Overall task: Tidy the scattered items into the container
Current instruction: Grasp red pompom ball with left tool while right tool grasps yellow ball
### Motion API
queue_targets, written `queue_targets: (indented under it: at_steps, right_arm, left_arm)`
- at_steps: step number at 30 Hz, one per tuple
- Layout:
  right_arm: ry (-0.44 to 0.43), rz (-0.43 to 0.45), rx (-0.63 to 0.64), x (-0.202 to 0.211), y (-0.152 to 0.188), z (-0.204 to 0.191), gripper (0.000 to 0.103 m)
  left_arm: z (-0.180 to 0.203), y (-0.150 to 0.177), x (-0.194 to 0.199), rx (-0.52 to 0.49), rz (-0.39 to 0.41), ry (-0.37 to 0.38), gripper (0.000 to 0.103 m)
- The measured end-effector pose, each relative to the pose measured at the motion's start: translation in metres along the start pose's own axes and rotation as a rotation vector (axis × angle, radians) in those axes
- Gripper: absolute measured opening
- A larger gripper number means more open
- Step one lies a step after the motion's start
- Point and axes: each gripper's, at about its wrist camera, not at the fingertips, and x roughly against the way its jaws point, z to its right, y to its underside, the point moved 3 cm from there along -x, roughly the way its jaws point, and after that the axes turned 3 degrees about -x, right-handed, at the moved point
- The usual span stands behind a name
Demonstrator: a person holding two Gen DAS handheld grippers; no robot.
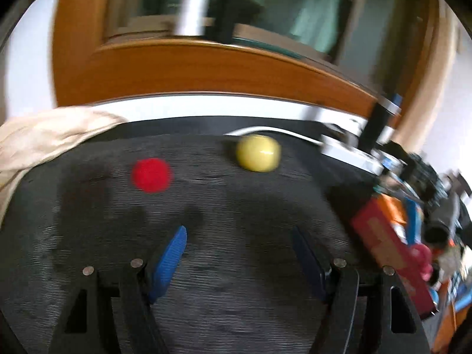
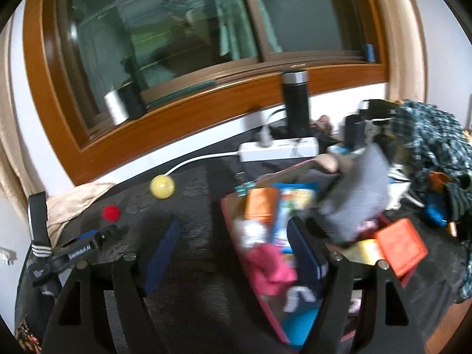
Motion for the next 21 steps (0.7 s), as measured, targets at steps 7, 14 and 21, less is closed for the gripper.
queue_targets:
  at_steps: [7, 14, 21]
  right_arm:
    - [-0.036, -0.082, 0.067, -0.044, 0.012, -0.049, 0.079]
    - [-0.052, -0.126, 0.105, -0.073, 0.018, -0.077, 0.079]
    - [-0.050, -0.148, 0.087, -0.105, 0.010, -0.088, 0.079]
  left_arm:
    - [-0.061, -0.010, -0.015, 0.074, -0.012, -0.090, 0.075]
    - [-0.072, -0.026, -0.053, 0.072, -0.040, -0.093, 0.075]
    - [-0.072, -0.040, -0.084, 0.069, -0.062, -0.076, 0.075]
